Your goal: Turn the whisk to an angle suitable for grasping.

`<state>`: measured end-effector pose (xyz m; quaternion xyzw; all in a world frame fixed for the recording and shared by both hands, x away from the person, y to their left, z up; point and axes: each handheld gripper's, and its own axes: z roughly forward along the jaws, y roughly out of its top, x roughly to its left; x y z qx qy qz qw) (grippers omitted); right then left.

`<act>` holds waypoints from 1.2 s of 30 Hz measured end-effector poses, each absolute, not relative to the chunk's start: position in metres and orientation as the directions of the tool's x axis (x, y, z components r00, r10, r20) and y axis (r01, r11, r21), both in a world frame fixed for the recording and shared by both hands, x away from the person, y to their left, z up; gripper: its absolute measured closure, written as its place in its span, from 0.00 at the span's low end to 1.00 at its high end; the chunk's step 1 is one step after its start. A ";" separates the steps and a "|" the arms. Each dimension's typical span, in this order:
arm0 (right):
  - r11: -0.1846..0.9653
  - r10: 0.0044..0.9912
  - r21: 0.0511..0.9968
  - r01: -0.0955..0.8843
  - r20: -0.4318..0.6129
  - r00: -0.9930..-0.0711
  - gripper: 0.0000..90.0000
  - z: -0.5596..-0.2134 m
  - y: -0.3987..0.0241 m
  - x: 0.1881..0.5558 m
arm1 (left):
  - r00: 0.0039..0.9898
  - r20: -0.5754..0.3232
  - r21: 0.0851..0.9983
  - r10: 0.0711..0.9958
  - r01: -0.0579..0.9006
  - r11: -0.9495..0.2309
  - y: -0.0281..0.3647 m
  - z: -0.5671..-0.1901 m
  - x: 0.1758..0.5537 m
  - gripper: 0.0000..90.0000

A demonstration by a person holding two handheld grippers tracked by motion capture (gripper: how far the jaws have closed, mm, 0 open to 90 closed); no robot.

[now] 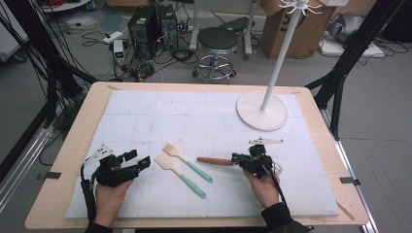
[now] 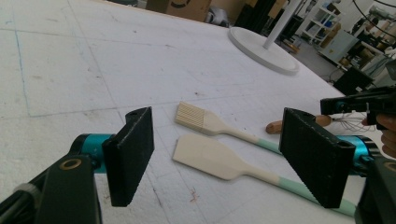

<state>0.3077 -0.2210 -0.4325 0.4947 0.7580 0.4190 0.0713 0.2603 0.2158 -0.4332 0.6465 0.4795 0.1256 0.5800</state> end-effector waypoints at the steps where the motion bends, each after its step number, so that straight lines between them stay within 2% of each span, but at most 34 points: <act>1: 0.162 0.809 0.708 0.687 0.304 -0.504 1.00 -0.433 -0.219 0.306 | 0.509 -0.394 0.870 0.765 0.474 0.133 0.216 -0.433 0.260 0.30; 15: 0.151 0.758 0.720 0.678 0.356 -0.547 1.00 -0.436 -0.197 0.292 | 0.506 -0.402 0.869 0.763 0.473 0.144 0.217 -0.433 0.261 0.30; 26: 0.216 0.672 0.711 0.669 0.389 -0.630 1.00 -0.443 -0.171 0.285 | 0.508 -0.401 0.869 0.763 0.475 0.141 0.217 -0.433 0.261 0.30; 36: 0.241 0.694 0.715 0.657 0.346 -0.631 1.00 -0.448 -0.161 0.288 | 0.509 -0.399 0.869 0.763 0.475 0.138 0.217 -0.433 0.261 0.31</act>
